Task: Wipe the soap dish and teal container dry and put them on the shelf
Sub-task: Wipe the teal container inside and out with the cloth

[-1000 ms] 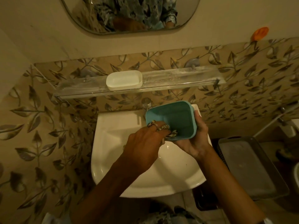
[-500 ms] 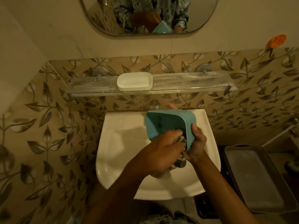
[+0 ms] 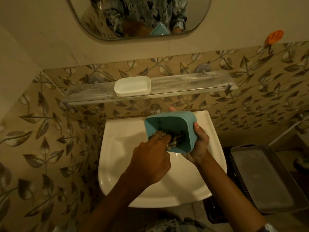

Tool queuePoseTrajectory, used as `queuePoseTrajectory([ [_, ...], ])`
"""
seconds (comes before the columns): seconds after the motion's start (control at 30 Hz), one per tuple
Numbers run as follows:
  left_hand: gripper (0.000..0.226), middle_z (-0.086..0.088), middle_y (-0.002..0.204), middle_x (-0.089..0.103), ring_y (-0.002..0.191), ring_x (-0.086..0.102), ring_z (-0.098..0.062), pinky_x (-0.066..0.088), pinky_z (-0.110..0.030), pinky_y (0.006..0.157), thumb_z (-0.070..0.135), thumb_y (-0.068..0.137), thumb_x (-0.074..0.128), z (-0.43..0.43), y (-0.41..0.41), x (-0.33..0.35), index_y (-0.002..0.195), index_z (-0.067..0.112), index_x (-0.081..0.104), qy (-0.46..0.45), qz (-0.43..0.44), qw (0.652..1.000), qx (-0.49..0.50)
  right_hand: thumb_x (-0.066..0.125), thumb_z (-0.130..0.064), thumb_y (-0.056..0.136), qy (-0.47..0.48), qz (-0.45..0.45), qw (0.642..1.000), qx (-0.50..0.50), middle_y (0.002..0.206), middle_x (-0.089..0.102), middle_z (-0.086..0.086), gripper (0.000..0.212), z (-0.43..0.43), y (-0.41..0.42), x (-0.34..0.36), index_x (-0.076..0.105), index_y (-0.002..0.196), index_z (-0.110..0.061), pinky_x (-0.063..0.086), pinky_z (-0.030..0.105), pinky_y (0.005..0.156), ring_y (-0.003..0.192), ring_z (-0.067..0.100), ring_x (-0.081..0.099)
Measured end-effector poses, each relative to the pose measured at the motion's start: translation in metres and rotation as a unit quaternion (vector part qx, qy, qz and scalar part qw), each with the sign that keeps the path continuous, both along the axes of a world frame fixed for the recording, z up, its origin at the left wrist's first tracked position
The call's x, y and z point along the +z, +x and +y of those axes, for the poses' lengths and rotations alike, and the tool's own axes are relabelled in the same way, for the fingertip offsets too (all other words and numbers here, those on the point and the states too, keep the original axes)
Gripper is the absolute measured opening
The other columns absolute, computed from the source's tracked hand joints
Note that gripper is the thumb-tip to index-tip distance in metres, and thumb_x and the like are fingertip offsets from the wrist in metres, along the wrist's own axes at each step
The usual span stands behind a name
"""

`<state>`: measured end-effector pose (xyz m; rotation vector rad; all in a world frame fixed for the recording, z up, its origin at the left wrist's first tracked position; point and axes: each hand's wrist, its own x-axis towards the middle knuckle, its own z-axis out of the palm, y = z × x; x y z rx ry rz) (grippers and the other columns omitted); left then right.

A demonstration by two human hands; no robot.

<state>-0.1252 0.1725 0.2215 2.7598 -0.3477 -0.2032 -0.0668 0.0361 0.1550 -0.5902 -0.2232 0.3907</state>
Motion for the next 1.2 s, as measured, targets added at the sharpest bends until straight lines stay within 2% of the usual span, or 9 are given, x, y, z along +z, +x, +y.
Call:
queuePoseTrajectory([
  [0.17,0.024,0.012,0.092,0.053,0.081,0.056,-0.003,0.047,-0.012,0.062,0.015,0.092,0.045,-0.024,-0.005,0.015,0.114,0.024,0.053,-0.245,0.114,0.963,0.011,0.056,-0.044,0.087,-0.001,-0.007,0.999,0.039,0.115,0.07,0.004,0.048,0.002,-0.003,-0.004,0.061,0.126,-0.016,0.052,0.026,0.088,0.105,0.014,0.065],
  [0.27,0.037,0.017,0.091,0.052,0.076,0.053,0.019,0.041,0.002,0.057,0.01,0.092,0.044,-0.024,0.002,0.022,0.101,0.045,0.053,-0.338,0.183,0.923,0.02,0.057,-0.046,0.086,-0.004,0.009,1.0,0.023,0.122,0.065,0.008,0.057,0.0,0.0,-0.004,0.054,0.133,-0.014,0.05,0.031,0.094,0.111,0.019,0.062],
  [0.43,0.045,0.005,0.131,0.047,0.107,0.054,-0.016,0.046,-0.029,0.086,0.022,0.09,0.049,-0.015,-0.001,0.004,0.133,0.031,0.038,-0.071,0.035,0.994,-0.073,0.06,-0.046,0.083,-0.038,-0.007,0.999,-0.001,0.114,0.07,0.001,0.05,-0.006,0.0,0.0,0.061,0.126,-0.021,0.053,0.028,0.087,0.104,0.013,0.065],
  [0.57,0.053,0.003,0.154,0.023,0.123,0.048,-0.025,0.041,-0.04,0.095,0.029,0.093,0.047,-0.004,0.008,-0.007,0.141,0.03,0.025,0.107,0.009,0.994,-0.009,0.066,-0.049,0.077,-0.042,-0.007,0.999,-0.01,0.117,0.067,0.006,0.06,-0.011,-0.001,0.0,0.059,0.129,-0.019,0.052,0.036,0.091,0.107,0.019,0.063],
  [0.67,0.051,0.002,0.154,0.025,0.124,0.047,-0.024,0.04,-0.037,0.096,0.025,0.093,0.047,-0.005,0.011,-0.01,0.141,0.028,0.028,0.072,0.02,0.997,-0.01,0.069,-0.05,0.074,-0.034,-0.011,0.999,-0.029,0.119,0.065,0.008,0.068,-0.01,0.001,-0.001,0.056,0.131,-0.016,0.051,0.038,0.094,0.109,0.022,0.061],
  [0.8,0.038,0.006,0.123,0.052,0.104,0.057,-0.013,0.047,-0.023,0.081,0.028,0.087,0.055,-0.022,-0.001,-0.007,0.124,0.031,0.045,-0.156,0.071,0.985,-0.025,0.07,-0.05,0.073,-0.053,0.005,0.998,-0.034,0.116,0.064,0.012,0.075,-0.007,0.0,-0.005,0.051,0.135,-0.013,0.05,0.035,0.092,0.105,0.023,0.061],
  [0.93,0.049,0.012,0.113,0.058,0.102,0.059,-0.003,0.054,-0.032,0.085,0.05,0.073,0.066,-0.039,-0.005,-0.005,0.116,0.032,0.053,-0.314,0.097,0.944,-0.004,0.067,-0.049,0.078,-0.047,-0.011,0.996,-0.071,0.116,0.064,0.01,0.077,-0.006,-0.006,-0.009,0.041,0.139,-0.012,0.051,0.033,0.09,0.103,0.021,0.062],
  [1.07,0.038,0.009,0.122,0.058,0.108,0.058,-0.011,0.052,-0.034,0.089,0.042,0.088,0.06,-0.036,-0.001,-0.008,0.123,0.029,0.053,-0.166,-0.058,0.984,0.025,0.072,-0.054,0.072,-0.096,-0.014,0.992,-0.078,0.111,0.068,0.002,0.088,-0.013,-0.009,-0.009,0.031,0.14,-0.014,0.056,0.029,0.08,0.1,0.016,0.065],
  [1.2,0.042,0.01,0.14,0.046,0.119,0.052,-0.016,0.048,-0.032,0.09,0.032,0.094,0.055,-0.02,0.003,-0.012,0.134,0.032,0.045,0.001,-0.094,0.994,-0.059,0.08,-0.065,0.052,-0.023,0.082,0.996,0.003,0.132,0.055,0.017,0.113,-0.037,-0.008,-0.006,0.038,0.144,-0.014,0.055,0.047,0.087,0.117,0.033,0.057],
])
